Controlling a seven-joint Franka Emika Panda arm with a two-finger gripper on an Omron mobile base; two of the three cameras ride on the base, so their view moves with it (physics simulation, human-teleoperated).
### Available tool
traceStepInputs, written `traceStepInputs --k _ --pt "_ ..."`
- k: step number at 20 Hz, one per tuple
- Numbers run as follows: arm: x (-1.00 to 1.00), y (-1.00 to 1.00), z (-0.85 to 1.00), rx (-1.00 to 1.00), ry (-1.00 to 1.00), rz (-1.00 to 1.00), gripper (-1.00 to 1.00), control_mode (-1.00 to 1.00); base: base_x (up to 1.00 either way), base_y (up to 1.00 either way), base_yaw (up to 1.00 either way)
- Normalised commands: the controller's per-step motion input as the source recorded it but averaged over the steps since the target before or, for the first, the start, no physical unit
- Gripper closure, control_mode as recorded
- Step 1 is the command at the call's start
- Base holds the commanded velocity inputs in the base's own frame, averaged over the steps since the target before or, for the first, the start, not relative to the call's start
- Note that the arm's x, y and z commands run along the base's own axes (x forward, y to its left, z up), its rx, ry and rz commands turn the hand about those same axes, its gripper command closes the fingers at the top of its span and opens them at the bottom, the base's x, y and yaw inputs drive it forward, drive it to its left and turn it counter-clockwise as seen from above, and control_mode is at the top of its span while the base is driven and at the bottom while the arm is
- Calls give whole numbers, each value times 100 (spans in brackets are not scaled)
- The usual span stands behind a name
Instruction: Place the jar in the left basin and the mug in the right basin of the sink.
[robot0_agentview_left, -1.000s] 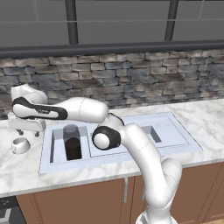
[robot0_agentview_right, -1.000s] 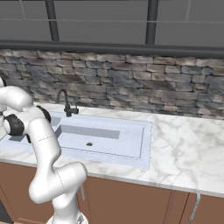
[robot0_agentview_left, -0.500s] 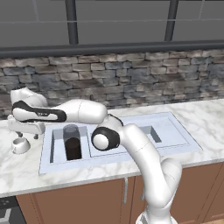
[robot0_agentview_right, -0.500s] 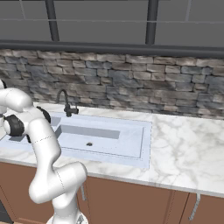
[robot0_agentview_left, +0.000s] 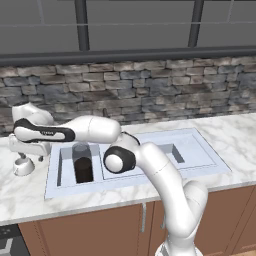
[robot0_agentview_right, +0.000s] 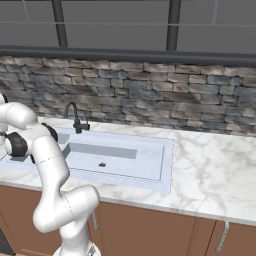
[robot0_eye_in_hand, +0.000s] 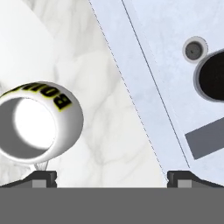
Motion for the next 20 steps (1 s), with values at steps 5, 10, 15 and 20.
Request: traceStepInputs --k 5,10,15,20 --pt "1 3 -4 0 0 -1 -100 -100 0 0 0" --pt "4 1 0 0 0 -1 -100 -100 0 0 0" --pt "6 1 0 0 0 -1 -100 -100 0 0 0" --pt "7 6 0 0 0 -1 -100 -100 0 0 0"
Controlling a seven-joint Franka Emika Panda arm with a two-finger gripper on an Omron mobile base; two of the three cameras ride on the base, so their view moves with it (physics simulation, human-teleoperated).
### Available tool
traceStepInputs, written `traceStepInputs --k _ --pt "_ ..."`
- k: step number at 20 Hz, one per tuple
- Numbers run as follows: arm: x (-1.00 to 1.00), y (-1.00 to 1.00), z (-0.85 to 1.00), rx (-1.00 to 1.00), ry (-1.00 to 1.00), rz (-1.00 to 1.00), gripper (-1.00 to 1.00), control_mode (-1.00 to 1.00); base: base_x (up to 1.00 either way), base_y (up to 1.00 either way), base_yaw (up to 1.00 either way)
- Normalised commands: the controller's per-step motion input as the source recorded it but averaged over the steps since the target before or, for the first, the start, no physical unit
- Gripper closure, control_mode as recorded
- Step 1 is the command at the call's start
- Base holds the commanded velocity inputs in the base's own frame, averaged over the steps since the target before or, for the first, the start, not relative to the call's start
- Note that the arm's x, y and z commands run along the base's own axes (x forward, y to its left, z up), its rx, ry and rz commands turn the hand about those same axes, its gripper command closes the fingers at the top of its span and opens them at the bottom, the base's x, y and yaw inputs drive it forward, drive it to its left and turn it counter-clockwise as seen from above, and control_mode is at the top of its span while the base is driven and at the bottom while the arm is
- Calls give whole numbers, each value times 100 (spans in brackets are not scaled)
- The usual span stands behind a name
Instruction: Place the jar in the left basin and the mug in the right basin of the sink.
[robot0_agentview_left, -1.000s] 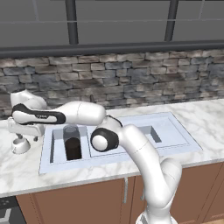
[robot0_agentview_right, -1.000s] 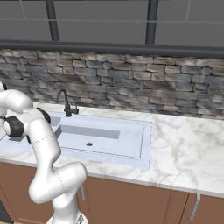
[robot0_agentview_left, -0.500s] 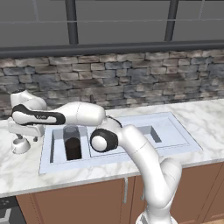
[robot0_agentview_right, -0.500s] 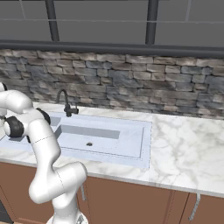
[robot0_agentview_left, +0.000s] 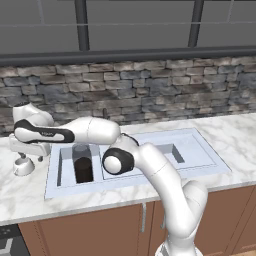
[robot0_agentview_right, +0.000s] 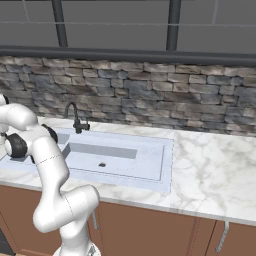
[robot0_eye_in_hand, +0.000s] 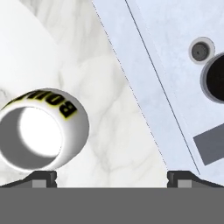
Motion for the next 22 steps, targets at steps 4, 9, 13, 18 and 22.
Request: traceStepInputs --k 4,9,13,18,22 --pt "7 7 -1 -1 0 -1 -100 -100 0 0 0" --pt "4 8 0 0 0 -1 -100 -100 0 0 0" --pt "4 7 0 0 0 0 -100 -100 0 0 0" --pt "3 7 0 -1 0 0 -100 -100 0 0 0" --pt "6 4 -1 0 0 0 -100 -100 0 0 0"
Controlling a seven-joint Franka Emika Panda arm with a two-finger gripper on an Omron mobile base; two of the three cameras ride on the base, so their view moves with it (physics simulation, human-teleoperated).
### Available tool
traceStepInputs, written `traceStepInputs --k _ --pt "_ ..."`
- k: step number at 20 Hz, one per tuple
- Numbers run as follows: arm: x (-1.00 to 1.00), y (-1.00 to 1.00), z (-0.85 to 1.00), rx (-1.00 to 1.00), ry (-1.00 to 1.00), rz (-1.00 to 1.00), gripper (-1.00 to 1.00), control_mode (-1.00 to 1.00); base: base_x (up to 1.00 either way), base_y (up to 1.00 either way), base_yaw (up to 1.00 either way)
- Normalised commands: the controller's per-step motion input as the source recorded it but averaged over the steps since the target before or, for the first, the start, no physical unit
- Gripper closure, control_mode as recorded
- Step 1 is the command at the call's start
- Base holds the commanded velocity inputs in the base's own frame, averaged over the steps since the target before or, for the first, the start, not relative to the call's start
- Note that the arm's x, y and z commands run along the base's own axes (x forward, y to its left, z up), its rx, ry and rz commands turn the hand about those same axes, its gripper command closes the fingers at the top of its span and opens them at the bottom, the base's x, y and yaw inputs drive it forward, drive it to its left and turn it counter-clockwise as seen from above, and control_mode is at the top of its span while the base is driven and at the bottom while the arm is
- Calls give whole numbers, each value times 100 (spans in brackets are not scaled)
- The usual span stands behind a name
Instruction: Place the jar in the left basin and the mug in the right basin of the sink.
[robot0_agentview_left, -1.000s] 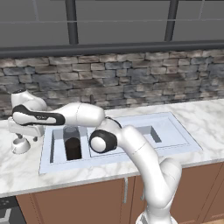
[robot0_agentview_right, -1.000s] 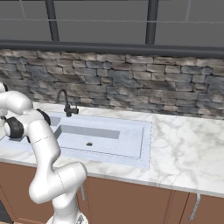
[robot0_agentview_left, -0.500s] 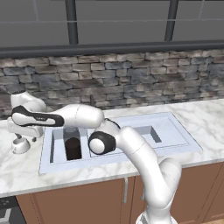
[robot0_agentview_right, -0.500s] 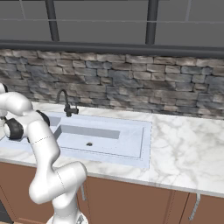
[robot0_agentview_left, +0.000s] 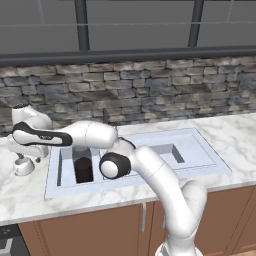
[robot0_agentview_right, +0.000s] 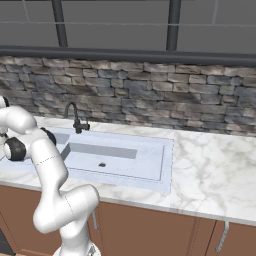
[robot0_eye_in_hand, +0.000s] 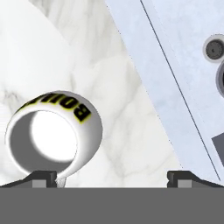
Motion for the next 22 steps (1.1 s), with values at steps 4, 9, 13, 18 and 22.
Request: traceStepInputs --k 4,9,13,18,22 --pt "8 3 -2 0 0 0 -100 -100 0 0 0" --pt "8 3 -6 -1 0 0 -100 -100 0 0 0" --pt "9 6 -8 -2 0 0 -100 -100 0 0 0" --pt "8 5 -6 -1 0 0 -100 -100 0 0 0" --pt "8 5 -2 -1 0 0 -100 -100 0 0 0"
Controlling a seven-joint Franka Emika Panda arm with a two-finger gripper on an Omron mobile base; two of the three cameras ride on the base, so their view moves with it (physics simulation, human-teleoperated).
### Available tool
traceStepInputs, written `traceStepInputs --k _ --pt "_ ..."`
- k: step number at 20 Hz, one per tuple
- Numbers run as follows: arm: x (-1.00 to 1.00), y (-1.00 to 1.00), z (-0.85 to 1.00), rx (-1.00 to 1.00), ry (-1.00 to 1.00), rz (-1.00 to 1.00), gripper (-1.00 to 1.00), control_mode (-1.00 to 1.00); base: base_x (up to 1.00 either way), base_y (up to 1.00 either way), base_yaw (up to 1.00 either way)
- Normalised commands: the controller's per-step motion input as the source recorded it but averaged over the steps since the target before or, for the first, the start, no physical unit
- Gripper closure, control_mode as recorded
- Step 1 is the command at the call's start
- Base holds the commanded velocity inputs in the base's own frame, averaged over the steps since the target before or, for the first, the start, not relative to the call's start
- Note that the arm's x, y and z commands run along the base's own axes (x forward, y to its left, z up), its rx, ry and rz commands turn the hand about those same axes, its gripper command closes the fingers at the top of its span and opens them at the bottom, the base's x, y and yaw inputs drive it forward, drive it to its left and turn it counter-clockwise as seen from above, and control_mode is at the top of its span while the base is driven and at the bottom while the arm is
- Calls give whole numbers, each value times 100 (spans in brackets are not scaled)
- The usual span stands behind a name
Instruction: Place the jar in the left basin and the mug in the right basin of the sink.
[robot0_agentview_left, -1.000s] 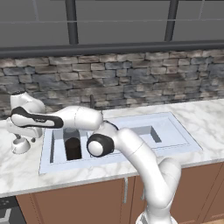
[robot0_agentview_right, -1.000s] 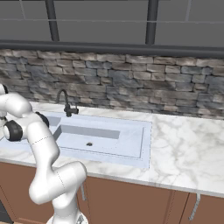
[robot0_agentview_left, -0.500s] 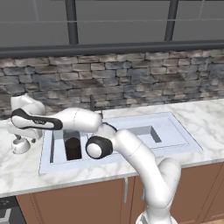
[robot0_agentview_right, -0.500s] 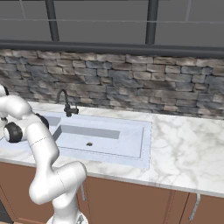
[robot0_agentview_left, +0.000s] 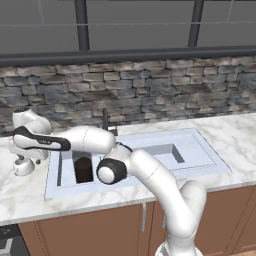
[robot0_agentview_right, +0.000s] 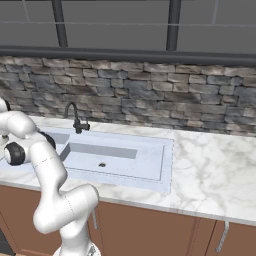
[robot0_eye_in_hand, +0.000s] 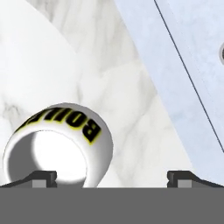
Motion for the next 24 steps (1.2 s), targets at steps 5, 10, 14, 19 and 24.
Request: traceStepInputs --k 5,10,14,19,24 --pt "8 6 -4 -1 0 0 -100 -100 0 0 0" --pt "7 7 -5 -1 0 0 -100 -100 0 0 0" --pt "6 6 -4 -1 0 0 -100 -100 0 0 0" --pt "4 5 -2 0 0 0 -100 -100 0 0 0" --pt "1 3 -1 0 0 0 -100 -100 0 0 0"
